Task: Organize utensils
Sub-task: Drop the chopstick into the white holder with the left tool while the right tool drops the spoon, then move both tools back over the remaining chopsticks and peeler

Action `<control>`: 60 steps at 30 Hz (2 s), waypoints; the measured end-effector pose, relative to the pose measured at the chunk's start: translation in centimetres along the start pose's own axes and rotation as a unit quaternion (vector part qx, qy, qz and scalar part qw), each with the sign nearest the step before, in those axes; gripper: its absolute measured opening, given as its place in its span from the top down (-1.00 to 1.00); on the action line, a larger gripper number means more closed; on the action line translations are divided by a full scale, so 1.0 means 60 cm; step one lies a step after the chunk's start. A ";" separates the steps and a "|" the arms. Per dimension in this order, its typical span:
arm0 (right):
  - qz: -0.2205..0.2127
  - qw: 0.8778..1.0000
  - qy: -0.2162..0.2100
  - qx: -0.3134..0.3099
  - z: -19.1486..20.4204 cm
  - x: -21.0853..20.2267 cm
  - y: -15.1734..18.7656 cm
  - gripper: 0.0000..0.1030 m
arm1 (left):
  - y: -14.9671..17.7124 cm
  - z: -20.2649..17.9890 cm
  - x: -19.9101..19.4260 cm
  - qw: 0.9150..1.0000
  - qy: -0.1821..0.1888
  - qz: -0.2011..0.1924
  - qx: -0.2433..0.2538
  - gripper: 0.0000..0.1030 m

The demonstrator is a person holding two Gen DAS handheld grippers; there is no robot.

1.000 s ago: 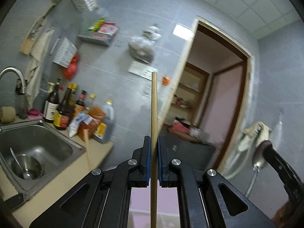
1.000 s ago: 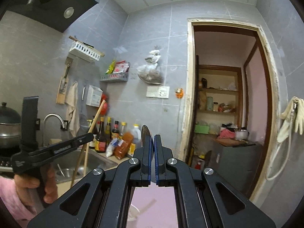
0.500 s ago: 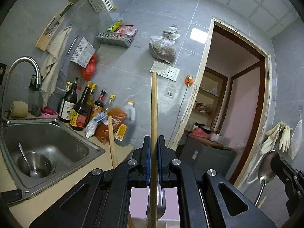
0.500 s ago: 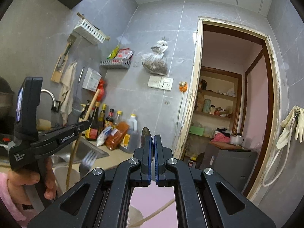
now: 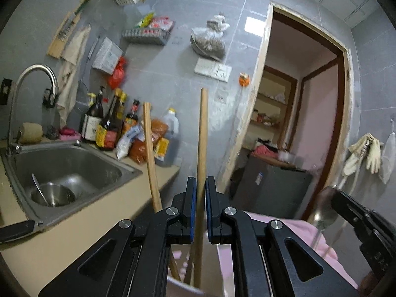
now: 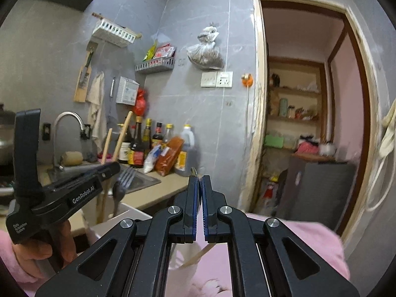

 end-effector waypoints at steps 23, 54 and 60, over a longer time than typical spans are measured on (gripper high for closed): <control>-0.075 0.995 0.051 0.031 -0.082 -0.175 -0.050 -0.55 | -0.027 -0.132 -0.110 0.994 0.097 0.037 0.038 -0.58; 0.073 0.987 0.128 0.070 -0.246 -0.255 0.084 -1.00 | 0.184 -0.314 -0.083 0.955 0.138 0.228 0.127 -0.91; 0.148 0.979 0.102 0.092 -0.262 -0.212 0.118 -0.60 | 0.210 -0.322 -0.056 0.941 0.141 0.273 0.141 -0.62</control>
Point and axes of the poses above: each gripper's, at about its wrist camera, not at the fingertips, and x roughly the way its jaws point, z to its left, y to its underside, the point moved 4 cm from there along x, roughly the way its jaws point
